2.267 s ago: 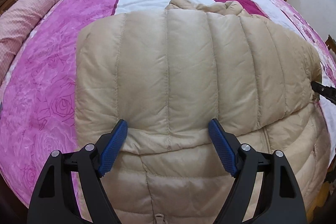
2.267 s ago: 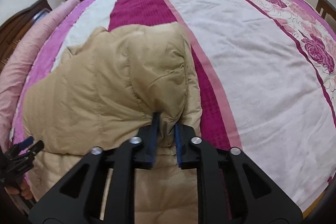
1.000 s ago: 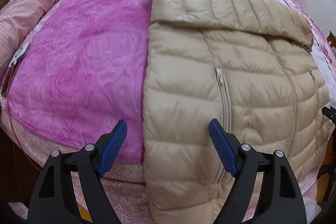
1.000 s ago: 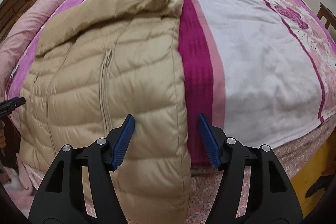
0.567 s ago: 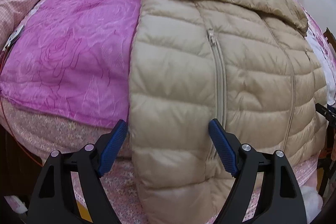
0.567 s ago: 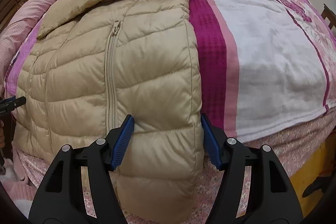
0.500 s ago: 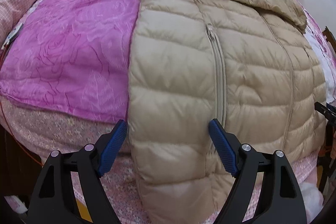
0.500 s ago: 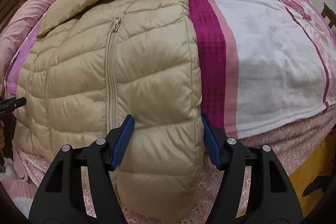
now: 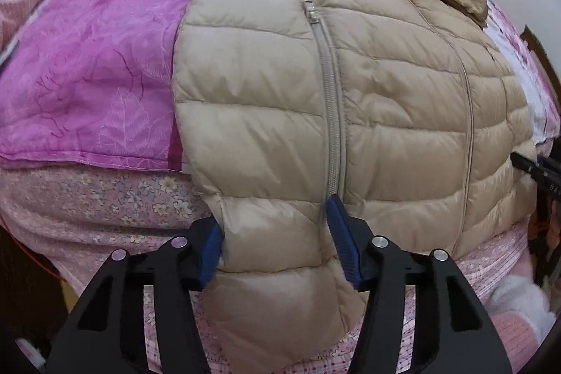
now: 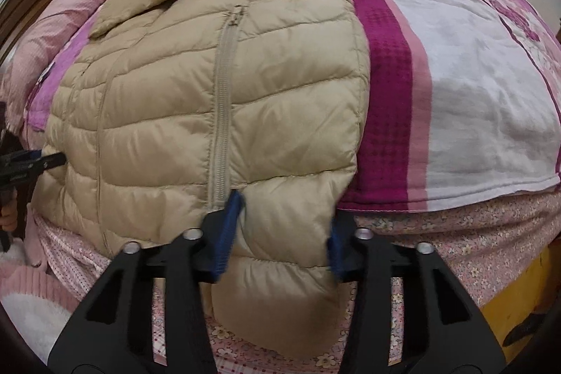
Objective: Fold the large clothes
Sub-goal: 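Grasp the jacket hem with the right tool while the left tool grasps the hem too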
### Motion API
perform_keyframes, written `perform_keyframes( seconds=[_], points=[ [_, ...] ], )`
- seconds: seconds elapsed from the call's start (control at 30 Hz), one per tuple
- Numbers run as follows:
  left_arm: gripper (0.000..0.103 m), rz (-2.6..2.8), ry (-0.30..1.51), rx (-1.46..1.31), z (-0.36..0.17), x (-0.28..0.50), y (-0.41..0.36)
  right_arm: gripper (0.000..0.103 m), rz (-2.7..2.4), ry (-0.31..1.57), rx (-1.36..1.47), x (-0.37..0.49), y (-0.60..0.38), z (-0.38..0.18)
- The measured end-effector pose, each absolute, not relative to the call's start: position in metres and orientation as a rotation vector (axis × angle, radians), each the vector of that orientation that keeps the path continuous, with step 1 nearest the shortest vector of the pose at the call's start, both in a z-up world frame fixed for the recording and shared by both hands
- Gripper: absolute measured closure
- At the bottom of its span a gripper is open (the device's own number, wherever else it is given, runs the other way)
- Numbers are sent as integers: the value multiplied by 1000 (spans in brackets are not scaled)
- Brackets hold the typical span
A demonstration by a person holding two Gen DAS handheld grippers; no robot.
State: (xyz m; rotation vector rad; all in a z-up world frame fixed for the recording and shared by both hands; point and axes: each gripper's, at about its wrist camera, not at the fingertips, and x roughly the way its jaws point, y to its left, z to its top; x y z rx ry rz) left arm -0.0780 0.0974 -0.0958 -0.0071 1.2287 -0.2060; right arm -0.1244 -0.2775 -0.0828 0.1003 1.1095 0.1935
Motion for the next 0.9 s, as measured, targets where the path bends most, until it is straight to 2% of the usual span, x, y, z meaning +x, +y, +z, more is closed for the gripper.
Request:
perform_keyframes(
  seconds=[0.03, 0.1, 0.17, 0.37, 0.9],
  points=[
    [55, -204, 1230, -13, -95, -76, 102, 75, 204, 1099, 98, -126, -277, -81],
    [71, -240, 1226, -12, -92, -77, 103, 87, 222, 1084, 100, -127, -272, -77],
    [86, -268, 1219, -5, -83, -79, 99, 90, 231, 1077, 145, -128, -273, -70],
    [91, -296, 1189, 20, -49, -85, 102, 92, 254, 1038, 215, -133, -276, -31],
    [93, -390, 1112, 83, 29, -117, 110, 93, 265, 971, 168, -164, -278, 18]
  ],
)
